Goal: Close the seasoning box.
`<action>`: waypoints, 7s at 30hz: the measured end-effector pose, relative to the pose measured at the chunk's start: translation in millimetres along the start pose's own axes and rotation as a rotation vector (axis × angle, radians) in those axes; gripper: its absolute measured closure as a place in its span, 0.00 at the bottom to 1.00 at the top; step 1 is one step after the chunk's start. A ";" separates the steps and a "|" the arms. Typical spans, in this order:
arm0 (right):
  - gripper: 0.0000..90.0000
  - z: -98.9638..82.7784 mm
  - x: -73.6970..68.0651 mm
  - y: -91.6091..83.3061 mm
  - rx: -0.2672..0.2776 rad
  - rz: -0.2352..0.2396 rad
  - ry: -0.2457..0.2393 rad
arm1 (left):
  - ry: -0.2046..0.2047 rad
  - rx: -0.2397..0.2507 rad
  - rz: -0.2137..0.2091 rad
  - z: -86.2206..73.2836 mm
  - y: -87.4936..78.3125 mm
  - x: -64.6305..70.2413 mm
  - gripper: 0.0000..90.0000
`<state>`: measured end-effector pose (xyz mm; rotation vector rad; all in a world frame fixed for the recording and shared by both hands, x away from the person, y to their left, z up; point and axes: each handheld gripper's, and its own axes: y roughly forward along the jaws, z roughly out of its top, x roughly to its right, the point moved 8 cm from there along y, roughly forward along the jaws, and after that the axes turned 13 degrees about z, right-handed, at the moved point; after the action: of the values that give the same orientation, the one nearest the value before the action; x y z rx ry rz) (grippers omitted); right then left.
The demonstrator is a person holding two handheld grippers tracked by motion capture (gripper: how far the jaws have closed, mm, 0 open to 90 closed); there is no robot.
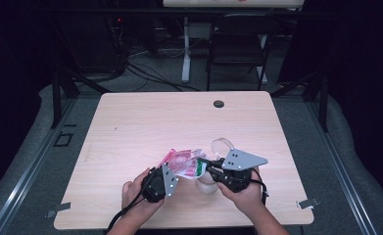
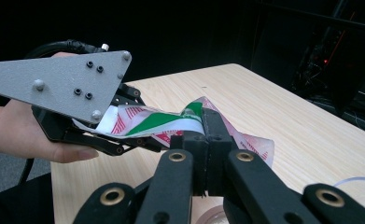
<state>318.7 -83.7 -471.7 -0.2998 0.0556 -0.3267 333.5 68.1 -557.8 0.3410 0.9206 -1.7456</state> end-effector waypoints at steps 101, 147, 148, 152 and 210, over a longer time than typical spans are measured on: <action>0.73 25.0 5.6 61.2 -0.062 -0.016 -0.012 | -0.241 -0.083 0.116 -84.8 4.1 -91.5 0.88; 0.68 -6.0 21.2 -7.3 0.013 -0.090 0.091 | -0.390 -0.275 0.243 -150.4 31.7 -133.8 0.88; 0.68 -6.9 20.9 -7.8 0.017 -0.086 0.096 | -0.395 -0.279 0.248 -152.3 32.7 -134.4 0.88; 0.68 -10.2 20.2 -7.7 0.016 -0.085 0.099 | -0.401 -0.308 0.247 -159.0 36.4 -133.0 0.88; 0.61 -17.2 27.5 -12.0 0.038 -0.108 0.135 | -0.454 -0.169 -0.046 -114.1 21.2 -81.2 0.34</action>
<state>339.3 -108.3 -484.7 -0.2434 0.1668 -0.4541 359.7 203.4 -590.9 -0.1843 0.7380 -1.6759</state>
